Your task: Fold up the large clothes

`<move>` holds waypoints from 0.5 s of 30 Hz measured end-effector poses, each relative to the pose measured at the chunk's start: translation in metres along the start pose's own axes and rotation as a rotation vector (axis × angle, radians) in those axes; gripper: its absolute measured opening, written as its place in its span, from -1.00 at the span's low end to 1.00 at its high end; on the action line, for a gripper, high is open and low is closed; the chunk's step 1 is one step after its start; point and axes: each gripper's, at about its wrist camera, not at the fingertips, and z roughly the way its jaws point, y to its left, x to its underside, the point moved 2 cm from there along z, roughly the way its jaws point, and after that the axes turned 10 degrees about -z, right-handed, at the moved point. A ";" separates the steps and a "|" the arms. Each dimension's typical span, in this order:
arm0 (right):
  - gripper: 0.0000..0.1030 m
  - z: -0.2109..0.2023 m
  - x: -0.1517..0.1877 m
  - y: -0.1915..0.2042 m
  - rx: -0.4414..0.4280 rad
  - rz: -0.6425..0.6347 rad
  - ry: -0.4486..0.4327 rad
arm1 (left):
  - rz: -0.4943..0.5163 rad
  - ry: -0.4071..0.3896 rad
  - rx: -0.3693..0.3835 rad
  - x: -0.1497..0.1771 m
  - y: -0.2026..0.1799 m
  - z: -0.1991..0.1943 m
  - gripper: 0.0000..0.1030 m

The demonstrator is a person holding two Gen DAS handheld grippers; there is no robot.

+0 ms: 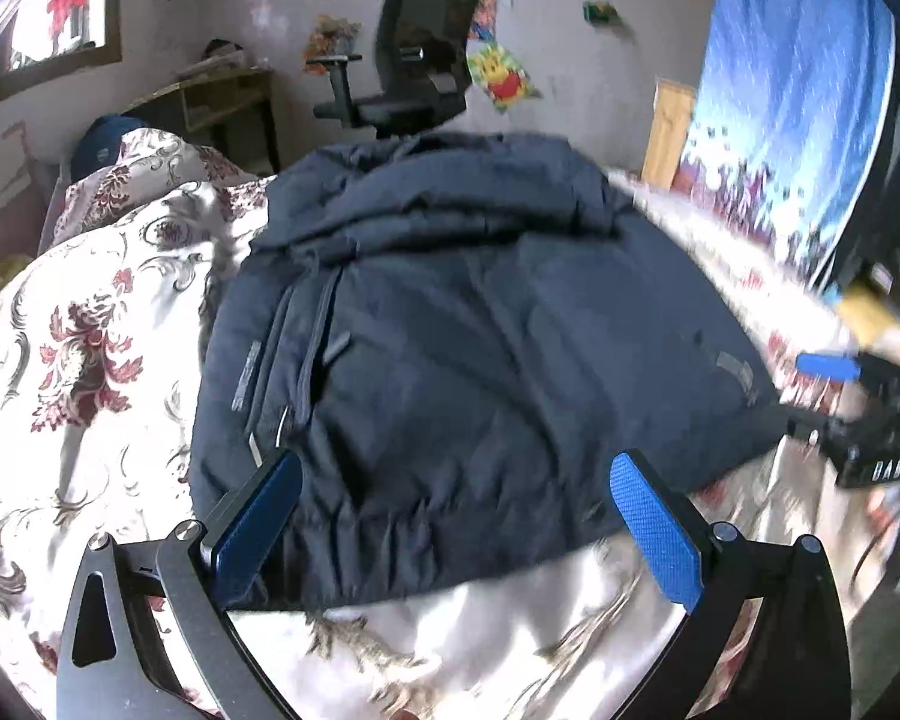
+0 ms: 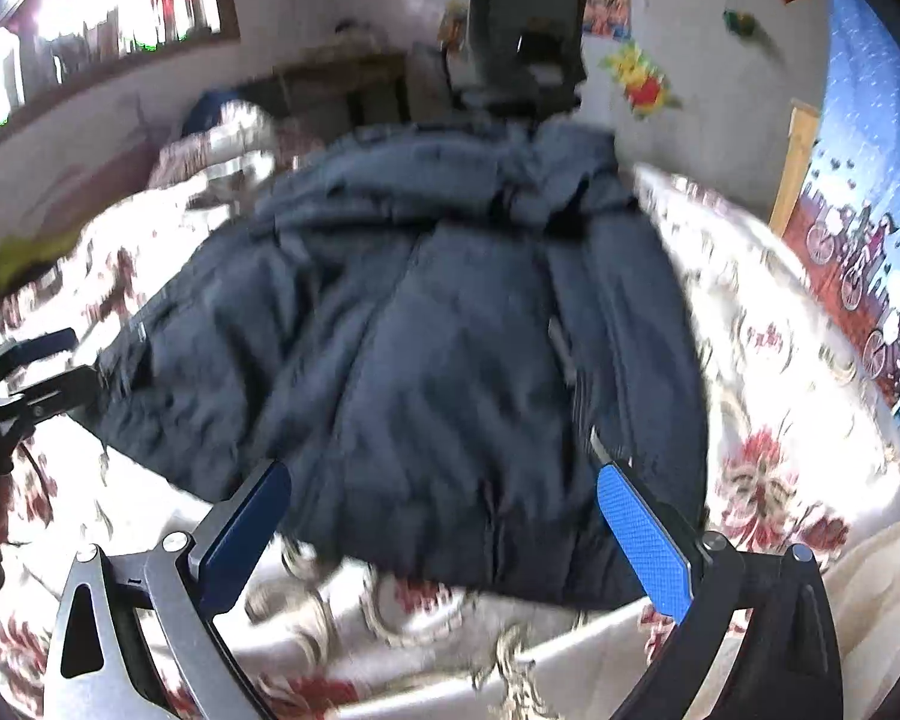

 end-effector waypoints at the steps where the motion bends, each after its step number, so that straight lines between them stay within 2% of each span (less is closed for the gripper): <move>1: 1.00 0.005 0.003 0.001 0.005 -0.008 0.022 | 0.019 0.006 -0.015 0.007 0.001 0.001 0.97; 5: 1.00 0.023 0.016 0.005 0.023 -0.039 0.119 | 0.031 0.051 -0.026 0.027 0.007 0.011 0.97; 10: 1.00 0.039 0.026 0.013 0.037 -0.097 0.198 | 0.019 0.112 -0.048 0.047 0.019 0.023 0.97; 15: 1.00 0.056 0.039 0.015 0.015 -0.114 0.287 | 0.001 0.163 -0.045 0.058 0.026 0.034 0.97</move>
